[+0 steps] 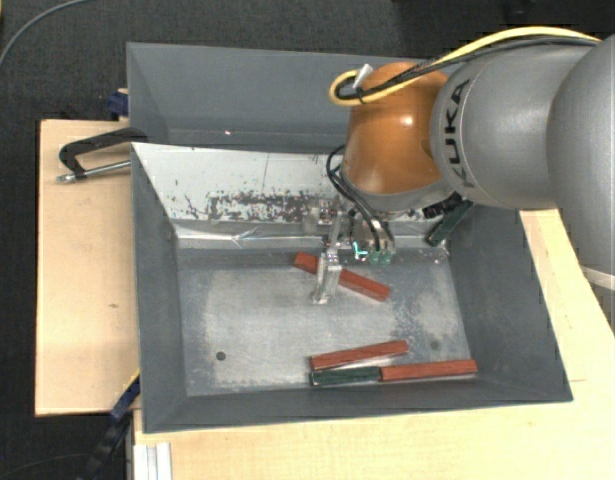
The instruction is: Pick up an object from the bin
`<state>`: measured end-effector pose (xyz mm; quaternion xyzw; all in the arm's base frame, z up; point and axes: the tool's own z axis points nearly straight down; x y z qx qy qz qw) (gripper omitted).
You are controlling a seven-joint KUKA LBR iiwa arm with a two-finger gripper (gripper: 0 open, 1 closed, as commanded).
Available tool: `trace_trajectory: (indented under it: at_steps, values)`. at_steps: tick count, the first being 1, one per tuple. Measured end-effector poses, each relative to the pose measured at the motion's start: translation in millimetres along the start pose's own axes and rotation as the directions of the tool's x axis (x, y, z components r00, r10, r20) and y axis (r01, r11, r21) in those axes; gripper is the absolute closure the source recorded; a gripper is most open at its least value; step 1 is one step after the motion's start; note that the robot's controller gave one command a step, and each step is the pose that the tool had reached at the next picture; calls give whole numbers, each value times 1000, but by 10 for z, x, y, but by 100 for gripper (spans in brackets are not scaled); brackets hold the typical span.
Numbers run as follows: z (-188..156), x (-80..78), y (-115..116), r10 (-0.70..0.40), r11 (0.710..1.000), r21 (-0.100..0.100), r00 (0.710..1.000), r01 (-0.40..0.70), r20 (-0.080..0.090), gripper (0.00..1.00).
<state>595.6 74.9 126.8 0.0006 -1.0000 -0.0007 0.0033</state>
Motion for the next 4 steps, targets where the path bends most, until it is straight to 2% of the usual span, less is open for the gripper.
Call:
trace_trajectory:
  at_steps: [1, 2, 3, 4]
  values:
    - [555, 217, -728, 265, 964, 1, 964, -265, 3, 0]
    - [569, 12, -480, 209, 978, 1, 978, -209, 2, 0]
    - [558, -6, -478, 210, 978, -2, 978, -210, 9, 100]
    - [-928, 289, -335, 73, 997, -1, 997, -73, 13, 100]
